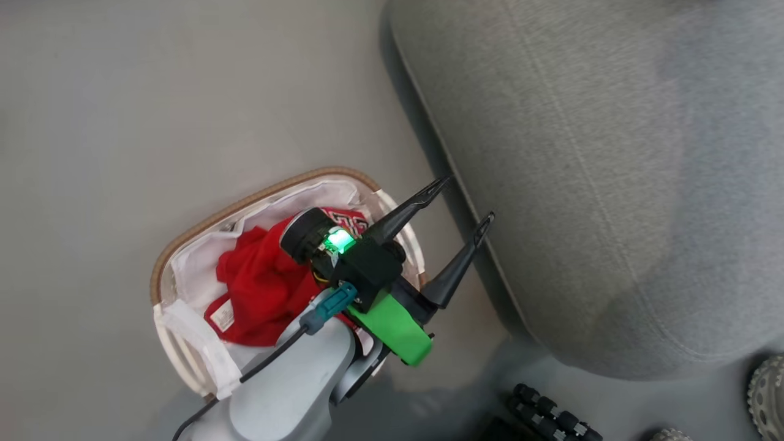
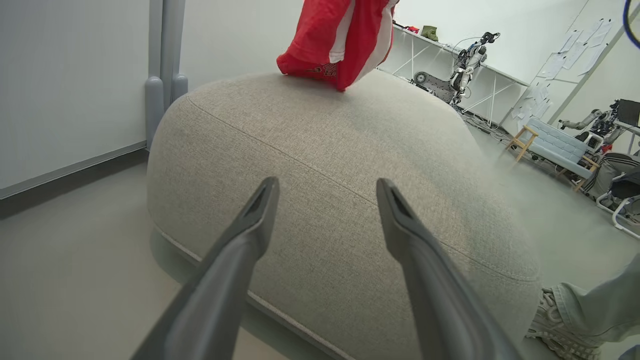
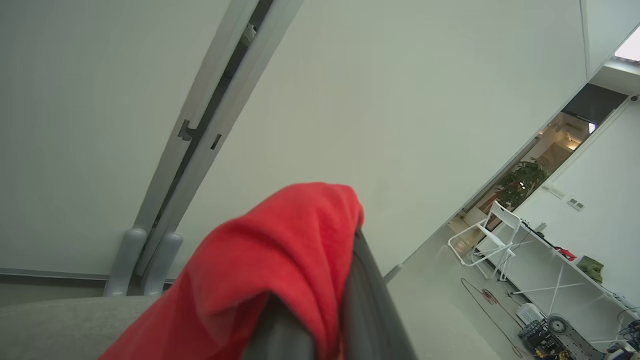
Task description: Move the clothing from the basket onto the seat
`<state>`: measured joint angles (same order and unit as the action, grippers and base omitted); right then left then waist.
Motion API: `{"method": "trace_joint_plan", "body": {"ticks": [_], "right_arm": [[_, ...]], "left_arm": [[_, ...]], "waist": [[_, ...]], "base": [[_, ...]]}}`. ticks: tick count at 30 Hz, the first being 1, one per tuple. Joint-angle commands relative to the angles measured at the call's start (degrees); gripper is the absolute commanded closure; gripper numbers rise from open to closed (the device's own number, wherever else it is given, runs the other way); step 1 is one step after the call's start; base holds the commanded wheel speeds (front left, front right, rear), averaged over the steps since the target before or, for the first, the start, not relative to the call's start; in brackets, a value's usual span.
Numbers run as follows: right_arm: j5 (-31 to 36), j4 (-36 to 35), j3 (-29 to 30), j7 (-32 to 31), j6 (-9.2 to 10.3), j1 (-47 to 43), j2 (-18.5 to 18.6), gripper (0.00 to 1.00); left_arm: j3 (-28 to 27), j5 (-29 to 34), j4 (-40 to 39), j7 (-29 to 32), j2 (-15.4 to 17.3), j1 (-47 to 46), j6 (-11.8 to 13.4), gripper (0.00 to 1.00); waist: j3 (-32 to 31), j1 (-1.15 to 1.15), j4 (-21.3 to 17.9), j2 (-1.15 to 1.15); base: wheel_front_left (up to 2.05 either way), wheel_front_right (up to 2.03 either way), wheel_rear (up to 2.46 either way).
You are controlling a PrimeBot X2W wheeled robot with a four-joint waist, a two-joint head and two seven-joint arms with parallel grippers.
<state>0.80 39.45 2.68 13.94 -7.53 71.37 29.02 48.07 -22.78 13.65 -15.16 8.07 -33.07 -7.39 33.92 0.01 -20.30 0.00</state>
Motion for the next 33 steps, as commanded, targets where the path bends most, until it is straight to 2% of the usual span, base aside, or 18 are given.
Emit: {"method": "trace_joint_plan", "body": {"ticks": [1,5,8,10,11,17,21,25,27,31,33], "right_arm": [[-0.27,1.78,1.51,0.64,0.08,-2.44,-1.02,1.00],[-0.85,4.63,3.71,1.22,0.08,-7.86,-3.27,1.00],[-1.10,4.19,5.21,1.27,0.08,-12.80,-4.61,0.98],[-1.64,3.24,6.82,1.29,0.08,-16.75,-5.78,0.53],[-1.92,2.43,7.93,1.30,0.08,-18.69,-6.31,0.00],[-3.10,-3.62,13.26,1.31,0.08,-29.53,-8.12,0.00],[-3.67,-8.90,14.24,1.32,0.08,-34.56,-9.12,0.00],[-4.55,-13.88,13.74,1.32,0.08,-38.86,-10.75,0.00],[-5.24,-17.10,13.03,1.32,0.08,-41.82,-12.33,0.00],[-5.39,-19.06,11.45,1.32,0.08,-45.75,-14.65,0.00],[-5.42,-18.87,10.76,1.32,0.08,-47.02,-14.61,0.00]], "left_arm": [[0.20,-0.50,0.25,0.01,0.46,-0.89,-0.16,0.00],[0.77,-0.51,0.41,0.02,0.64,0.78,-0.16,0.00],[0.15,-0.73,0.58,0.02,0.58,1.96,-0.16,0.00],[-0.74,-0.67,0.70,0.01,0.32,2.83,-0.16,0.00],[-1.11,-0.53,0.86,0.01,0.14,3.40,-0.16,0.00],[-1.25,-0.38,2.46,0.02,-0.93,6.69,-0.16,0.00],[-1.46,-0.48,3.32,0.02,-1.40,9.89,-0.16,0.00],[-4.22,0.73,3.54,0.02,-2.17,13.89,-0.16,0.00],[-7.20,1.28,4.04,0.01,-2.95,16.96,-0.16,0.00],[-11.74,2.50,4.82,0.02,-3.77,20.10,-0.16,0.00],[-13.74,3.13,5.16,0.01,-4.14,21.14,-0.16,0.00]], "waist": [[4.28,-0.01,4.40,0.00],[3.72,-0.01,5.25,0.00],[2.60,-0.01,5.60,0.00],[1.37,-0.01,5.91,0.00],[0.58,-0.01,6.16,0.00],[-4.74,-0.01,9.24,0.00],[-8.49,-0.01,11.71,0.00],[-12.68,-0.01,14.28,0.00],[-16.69,-0.01,16.33,0.00],[-21.19,-0.01,18.24,0.00],[-22.81,-0.01,18.94,0.00]], "base": [[0.00,0.00,0.00],[0.00,0.00,0.00],[0.00,0.00,0.00],[0.00,0.00,0.00],[0.00,0.00,0.00],[0.00,0.00,0.00],[0.00,0.00,0.00],[0.00,0.00,0.00],[0.00,0.00,0.00],[0.00,0.00,0.00],[0.00,0.00,0.00]]}}
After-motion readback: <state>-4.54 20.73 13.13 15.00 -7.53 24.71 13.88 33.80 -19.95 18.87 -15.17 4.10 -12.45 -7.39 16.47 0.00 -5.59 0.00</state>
